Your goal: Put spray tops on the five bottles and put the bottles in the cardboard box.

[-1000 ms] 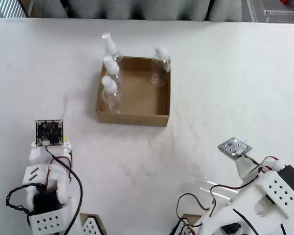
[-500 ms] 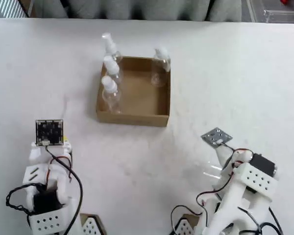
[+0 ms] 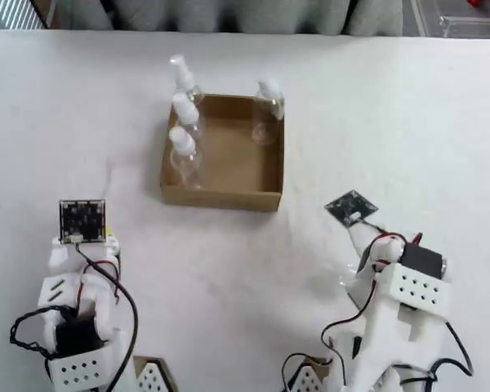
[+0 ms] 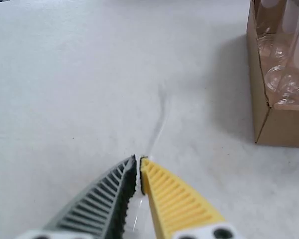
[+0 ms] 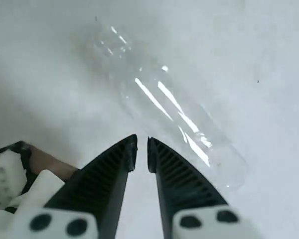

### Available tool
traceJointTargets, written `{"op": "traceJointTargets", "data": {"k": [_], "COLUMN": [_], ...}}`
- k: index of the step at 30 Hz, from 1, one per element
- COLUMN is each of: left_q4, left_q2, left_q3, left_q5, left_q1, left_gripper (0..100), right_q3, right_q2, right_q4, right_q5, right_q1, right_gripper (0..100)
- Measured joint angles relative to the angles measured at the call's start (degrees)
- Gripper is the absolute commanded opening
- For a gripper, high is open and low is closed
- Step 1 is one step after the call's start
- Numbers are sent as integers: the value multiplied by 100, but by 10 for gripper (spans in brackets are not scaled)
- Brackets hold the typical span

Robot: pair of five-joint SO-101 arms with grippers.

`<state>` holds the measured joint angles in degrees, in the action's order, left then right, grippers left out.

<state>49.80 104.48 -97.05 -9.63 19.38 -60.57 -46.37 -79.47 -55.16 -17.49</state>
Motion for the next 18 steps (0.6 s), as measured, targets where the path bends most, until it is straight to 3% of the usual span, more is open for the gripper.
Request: {"op": "traceJointTargets", "data": {"k": [14,18], "left_q4": [0,0], "left_q2": [0,0], "left_q3": [0,0], "left_q5": [0,0], "left_q1": [0,0], "left_gripper": [27,27], "right_q3": [0,308], "right_q2": [1345,1380], "right_q4": [2330,2374], "right_q5": [53,44], "right_q1": [123,123], "right_gripper": [18,18]}}
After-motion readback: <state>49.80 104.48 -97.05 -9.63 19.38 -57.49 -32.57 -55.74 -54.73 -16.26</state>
